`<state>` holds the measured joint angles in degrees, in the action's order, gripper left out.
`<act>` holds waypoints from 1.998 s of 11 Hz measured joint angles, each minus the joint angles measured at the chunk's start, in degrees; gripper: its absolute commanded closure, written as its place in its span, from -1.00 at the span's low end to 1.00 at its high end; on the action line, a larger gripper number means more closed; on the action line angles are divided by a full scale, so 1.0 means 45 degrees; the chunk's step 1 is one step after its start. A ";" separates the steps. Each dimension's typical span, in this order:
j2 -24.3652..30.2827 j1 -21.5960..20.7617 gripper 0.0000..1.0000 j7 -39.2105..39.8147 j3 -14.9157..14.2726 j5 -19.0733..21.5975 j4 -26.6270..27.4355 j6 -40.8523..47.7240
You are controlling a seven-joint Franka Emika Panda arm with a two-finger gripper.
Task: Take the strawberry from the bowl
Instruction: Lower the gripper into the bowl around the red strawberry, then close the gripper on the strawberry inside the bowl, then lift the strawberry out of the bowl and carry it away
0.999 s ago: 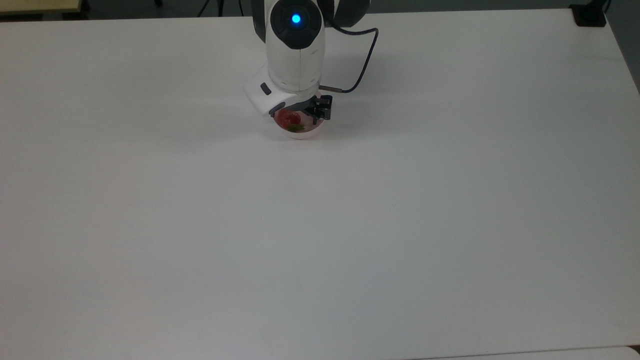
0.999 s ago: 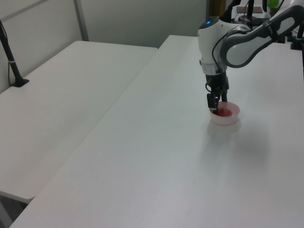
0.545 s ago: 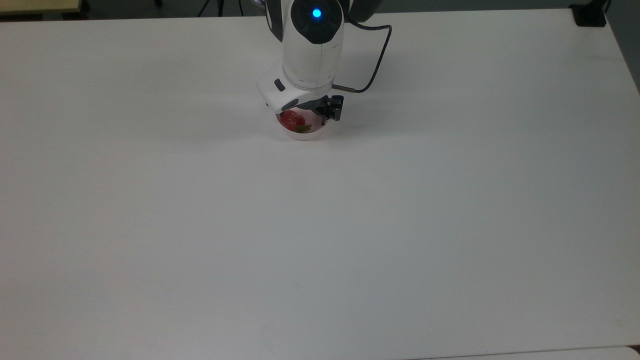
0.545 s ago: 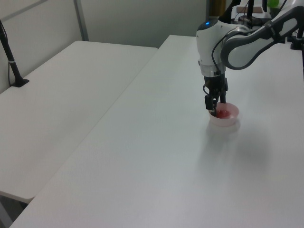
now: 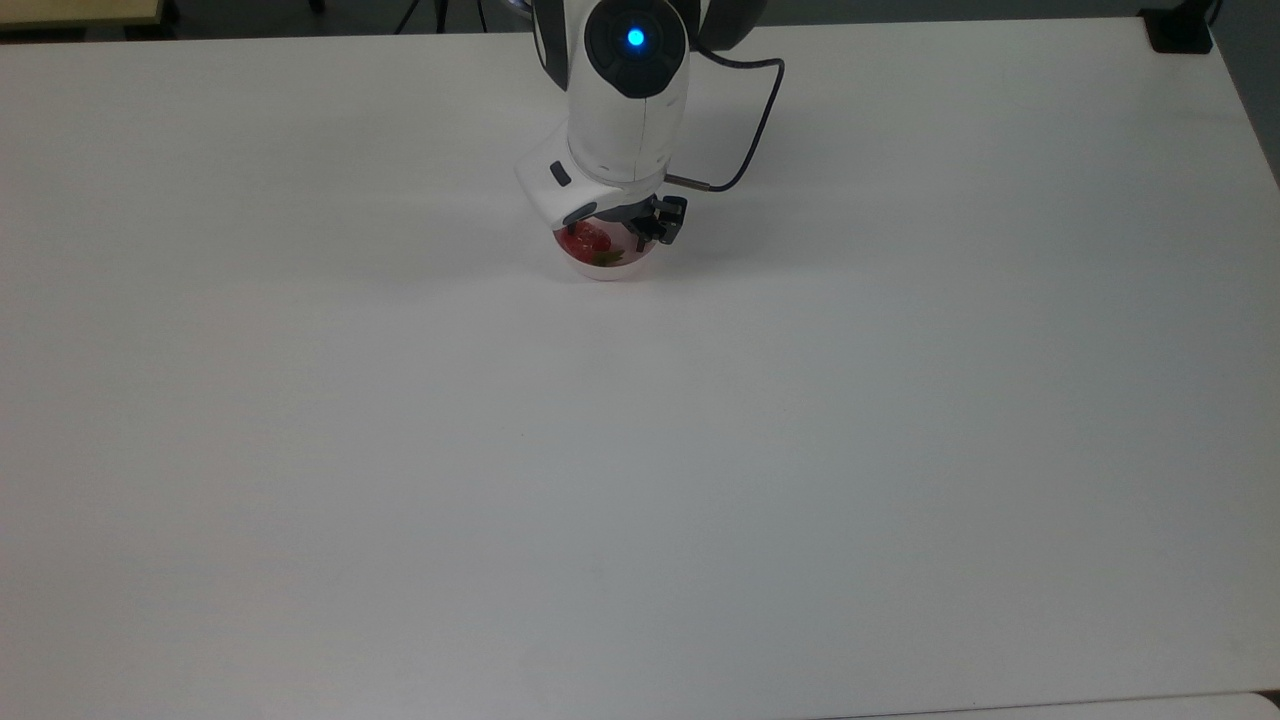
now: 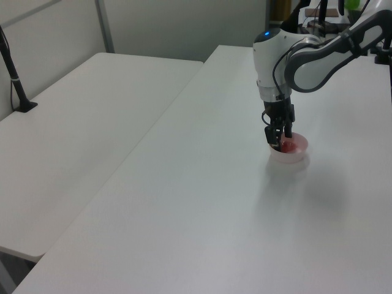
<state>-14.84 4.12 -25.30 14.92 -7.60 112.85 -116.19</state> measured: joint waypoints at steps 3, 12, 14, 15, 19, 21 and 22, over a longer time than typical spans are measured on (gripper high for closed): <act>-0.0198 -0.0004 -0.87 0.0000 0.0007 -0.0213 0.0074 -0.0048; -0.0378 -0.0065 0.14 -0.0325 0.0050 -0.0874 0.0296 -0.0481; -0.0255 -0.0064 0.14 -0.0326 0.0050 -0.0883 0.0258 -0.0481; -0.0100 -0.0064 0.14 -0.0315 0.0050 -0.0883 0.0246 -0.0410; 0.0455 -0.0064 0.14 -0.0231 0.0061 -0.0883 0.0218 -0.0131; 0.0694 0.0024 0.14 0.0147 0.0060 -0.0884 -0.0107 0.0487; 0.1048 0.0304 0.12 0.1038 0.0050 -0.0877 -0.0414 0.1256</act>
<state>-10.12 5.49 -20.63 15.14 -11.55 110.98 -110.54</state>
